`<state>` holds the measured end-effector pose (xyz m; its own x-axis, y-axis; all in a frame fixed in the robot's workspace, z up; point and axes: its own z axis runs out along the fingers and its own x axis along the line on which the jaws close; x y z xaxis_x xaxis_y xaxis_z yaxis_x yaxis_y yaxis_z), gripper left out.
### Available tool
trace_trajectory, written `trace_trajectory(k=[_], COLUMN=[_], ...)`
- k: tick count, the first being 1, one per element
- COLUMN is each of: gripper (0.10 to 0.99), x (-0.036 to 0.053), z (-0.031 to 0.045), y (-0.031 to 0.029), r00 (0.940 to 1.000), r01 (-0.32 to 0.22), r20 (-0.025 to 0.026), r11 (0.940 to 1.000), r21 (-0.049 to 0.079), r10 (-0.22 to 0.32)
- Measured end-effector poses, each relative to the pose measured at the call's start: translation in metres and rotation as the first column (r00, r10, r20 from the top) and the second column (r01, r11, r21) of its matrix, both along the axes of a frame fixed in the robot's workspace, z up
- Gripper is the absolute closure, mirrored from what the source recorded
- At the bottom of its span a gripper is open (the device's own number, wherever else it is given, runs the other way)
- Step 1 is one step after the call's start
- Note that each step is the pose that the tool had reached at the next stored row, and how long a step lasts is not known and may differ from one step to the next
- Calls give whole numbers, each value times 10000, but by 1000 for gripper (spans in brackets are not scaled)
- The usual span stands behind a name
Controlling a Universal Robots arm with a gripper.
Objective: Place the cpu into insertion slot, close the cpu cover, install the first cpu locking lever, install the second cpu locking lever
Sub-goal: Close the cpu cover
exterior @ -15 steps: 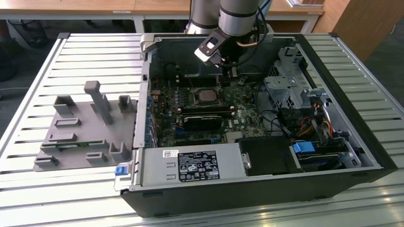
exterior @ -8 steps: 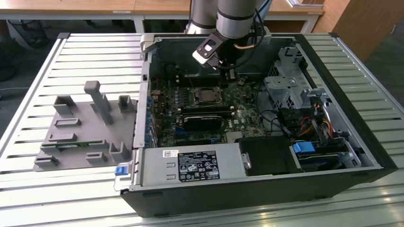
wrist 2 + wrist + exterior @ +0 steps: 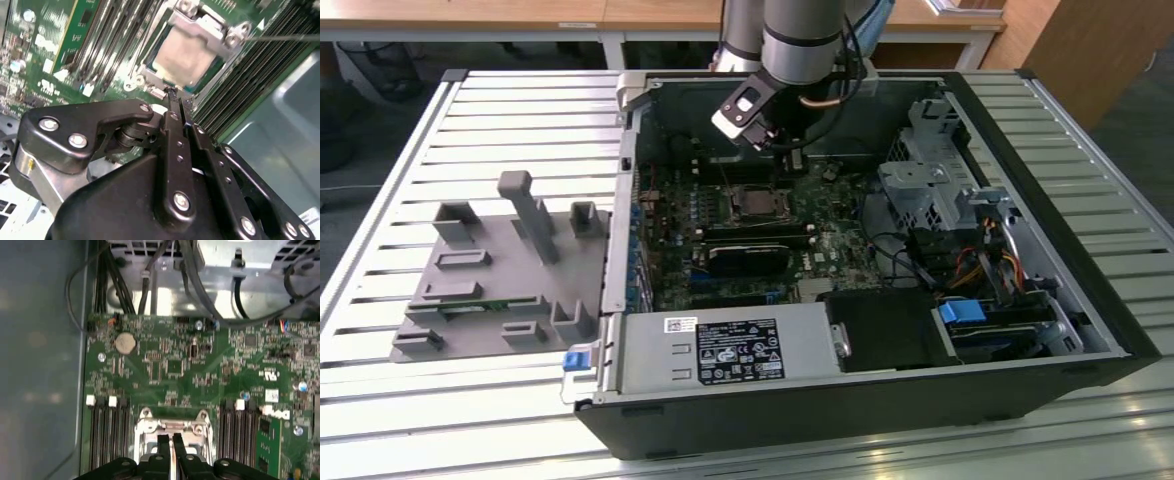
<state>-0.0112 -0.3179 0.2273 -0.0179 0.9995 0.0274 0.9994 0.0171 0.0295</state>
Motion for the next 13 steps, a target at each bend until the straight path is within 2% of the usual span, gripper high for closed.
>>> trace_trajectory(k=[2,13], gripper=[918,918], x=[-49,-176], z=[-2,-22], y=[0,1], r00=[10000,10000], r01=[0,0], r20=[1,0], r11=[10000,10000], r21=[0,0], r10=[0,0])
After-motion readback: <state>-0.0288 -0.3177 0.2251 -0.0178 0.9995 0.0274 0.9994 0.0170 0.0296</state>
